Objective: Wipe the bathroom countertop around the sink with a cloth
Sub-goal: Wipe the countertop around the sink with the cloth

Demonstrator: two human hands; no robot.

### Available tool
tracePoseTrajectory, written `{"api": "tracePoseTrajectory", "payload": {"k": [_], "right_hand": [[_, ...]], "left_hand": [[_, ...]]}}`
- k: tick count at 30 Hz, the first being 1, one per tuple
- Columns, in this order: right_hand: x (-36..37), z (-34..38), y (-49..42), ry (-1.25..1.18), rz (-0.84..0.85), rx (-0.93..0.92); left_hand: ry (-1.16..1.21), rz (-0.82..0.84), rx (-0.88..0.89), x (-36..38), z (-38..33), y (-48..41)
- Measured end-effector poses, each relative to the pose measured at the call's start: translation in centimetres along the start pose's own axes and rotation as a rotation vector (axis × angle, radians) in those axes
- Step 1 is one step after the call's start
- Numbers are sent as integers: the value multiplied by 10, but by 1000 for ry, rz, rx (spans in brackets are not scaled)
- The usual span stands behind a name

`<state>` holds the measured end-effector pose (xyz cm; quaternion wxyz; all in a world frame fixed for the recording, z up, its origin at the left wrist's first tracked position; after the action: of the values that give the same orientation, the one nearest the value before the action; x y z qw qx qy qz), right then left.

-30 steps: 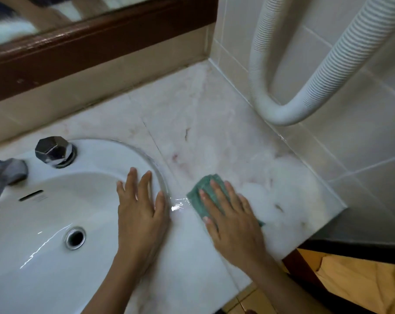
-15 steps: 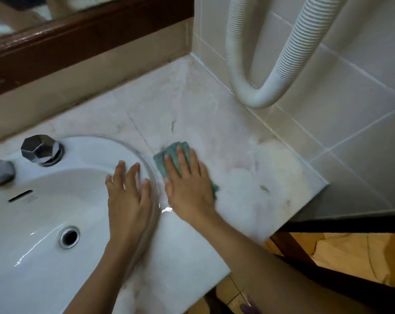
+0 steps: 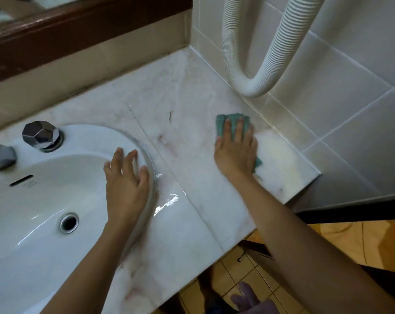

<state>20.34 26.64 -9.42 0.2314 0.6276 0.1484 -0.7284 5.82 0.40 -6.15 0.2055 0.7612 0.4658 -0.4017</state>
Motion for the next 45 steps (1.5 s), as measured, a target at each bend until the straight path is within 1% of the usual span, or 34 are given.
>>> {"api": "tracePoseTrajectory", "payload": {"k": [2, 3, 5, 7, 8, 9, 10, 12, 13, 15, 17, 20, 23, 24, 27, 30, 33, 35, 36, 38, 40, 41, 43, 45], "right_hand": [[13, 44, 38, -41, 25, -88], [16, 66, 67, -64, 36, -175], [18, 95, 133, -81, 76, -417], [16, 80, 182, -42, 119, -622], [12, 56, 190, -16, 120, -656], [6, 24, 186, 21, 89, -630], [0, -9, 173, 59, 59, -548], [-11, -64, 134, 53, 45, -288], [-13, -78, 115, 38, 42, -173], [-15, -81, 82, 37, -10, -41], [-14, -71, 54, 8, -16, 29], [-11, -59, 40, -3, 31, 9], [-14, -66, 77, 34, 29, -143], [-16, -77, 93, 45, 16, -160], [-23, -124, 105, 60, -2, -72], [-26, -143, 70, 79, -24, 32], [-22, -125, 49, 35, -18, 88], [-17, -99, 58, 23, 11, 47], [-13, -82, 70, 32, 31, -16], [-5, -51, 104, 53, 74, -204], [-1, -40, 132, 49, 120, -354], [0, -42, 136, 48, 136, -387], [-2, -48, 123, 41, 121, -350], [-2, -41, 95, 38, 91, -242]], "left_hand": [[1, 0, 7, -1, 0, 0], [0, -2, 8, -1, 0, -1], [-10, -8, 10, -3, 0, -1], [-2, -11, 17, -4, 1, 0], [12, -14, 10, -4, 2, 1], [27, -16, 1, -5, 3, 1], [39, -19, -6, -5, 4, 2], [42, -26, -7, -5, 3, 2], [41, -28, -13, -5, 4, 2], [38, -26, -30, -4, 5, 4], [28, -19, -16, -3, 3, 5], [10, -35, -10, -6, 4, 5], [23, -32, -2, -5, 5, 7], [32, -38, -1, -6, 5, 6], [15, -49, 2, -8, 4, 6], [20, -53, -3, -9, 1, 5], [15, -58, -45, -10, -1, 5], [5, -54, -51, -10, -3, 5], [5, -48, -52, -8, -2, 5], [39, -40, -57, -8, 2, 5], [104, -57, -51, -13, 2, 13], [123, -73, -43, -18, 1, 20], [121, -99, -9, -33, -1, 41], [96, -134, -13, -49, 8, 65]]}}
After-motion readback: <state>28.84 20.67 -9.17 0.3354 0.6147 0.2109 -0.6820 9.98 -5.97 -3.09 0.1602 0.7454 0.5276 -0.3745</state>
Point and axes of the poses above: each hand's wrist, its own y-axis away from the middle knuckle, its own x-axis out of the palm, z = x × y, the point moved 10 cm from there along -y, towards the middle knuckle, and after that the axes turned 3 degrees about -z, right-handed, at the moved point
